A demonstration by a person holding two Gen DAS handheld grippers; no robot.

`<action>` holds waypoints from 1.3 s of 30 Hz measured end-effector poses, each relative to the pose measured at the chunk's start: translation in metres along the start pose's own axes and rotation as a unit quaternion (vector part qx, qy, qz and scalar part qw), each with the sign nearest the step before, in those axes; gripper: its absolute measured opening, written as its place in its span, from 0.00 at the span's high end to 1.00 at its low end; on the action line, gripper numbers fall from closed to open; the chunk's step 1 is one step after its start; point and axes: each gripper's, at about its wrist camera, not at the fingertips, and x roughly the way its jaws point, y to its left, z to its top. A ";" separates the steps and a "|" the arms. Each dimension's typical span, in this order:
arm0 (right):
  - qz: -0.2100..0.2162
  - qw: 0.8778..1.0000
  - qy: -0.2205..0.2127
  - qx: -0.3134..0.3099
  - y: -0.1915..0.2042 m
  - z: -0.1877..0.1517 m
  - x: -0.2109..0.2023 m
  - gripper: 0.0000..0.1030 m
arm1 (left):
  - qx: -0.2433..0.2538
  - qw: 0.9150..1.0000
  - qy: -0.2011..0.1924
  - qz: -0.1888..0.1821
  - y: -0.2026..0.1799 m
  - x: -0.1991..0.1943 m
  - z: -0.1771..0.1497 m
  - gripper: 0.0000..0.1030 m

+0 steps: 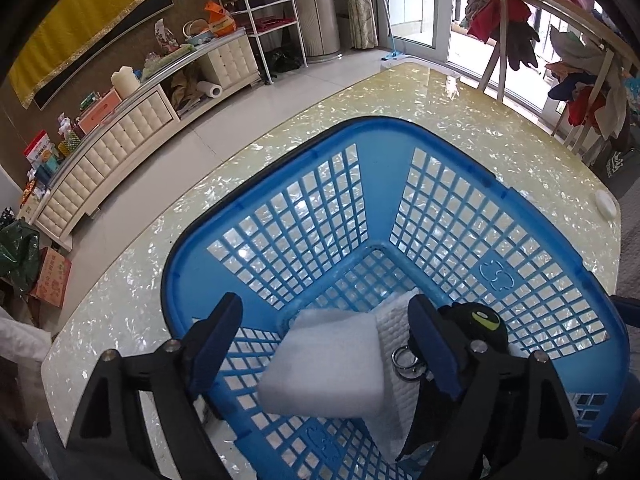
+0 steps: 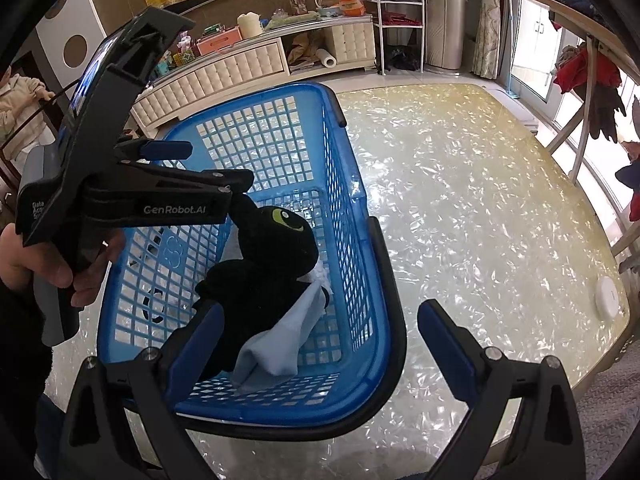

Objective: Organize soft objects
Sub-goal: 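Carry the white sponge block with the left tool into the basket and release, then withdraw both tools from the basket toward the grey felt pad and black ring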

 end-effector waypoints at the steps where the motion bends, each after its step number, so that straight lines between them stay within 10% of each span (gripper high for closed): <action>1: 0.000 1.000 -0.001 0.000 0.000 0.000 -0.001 0.06 | 0.000 1.000 -0.001 0.000 0.000 -0.001 -0.001 0.19; 17: -0.021 1.000 0.000 -0.016 0.019 -0.008 -0.024 0.06 | -0.008 0.999 0.001 -0.040 0.003 -0.068 -0.036 0.12; 39: 0.005 0.993 0.028 -0.113 0.132 -0.027 -0.018 0.06 | -0.075 0.996 0.021 -0.032 0.069 -0.130 -0.172 0.00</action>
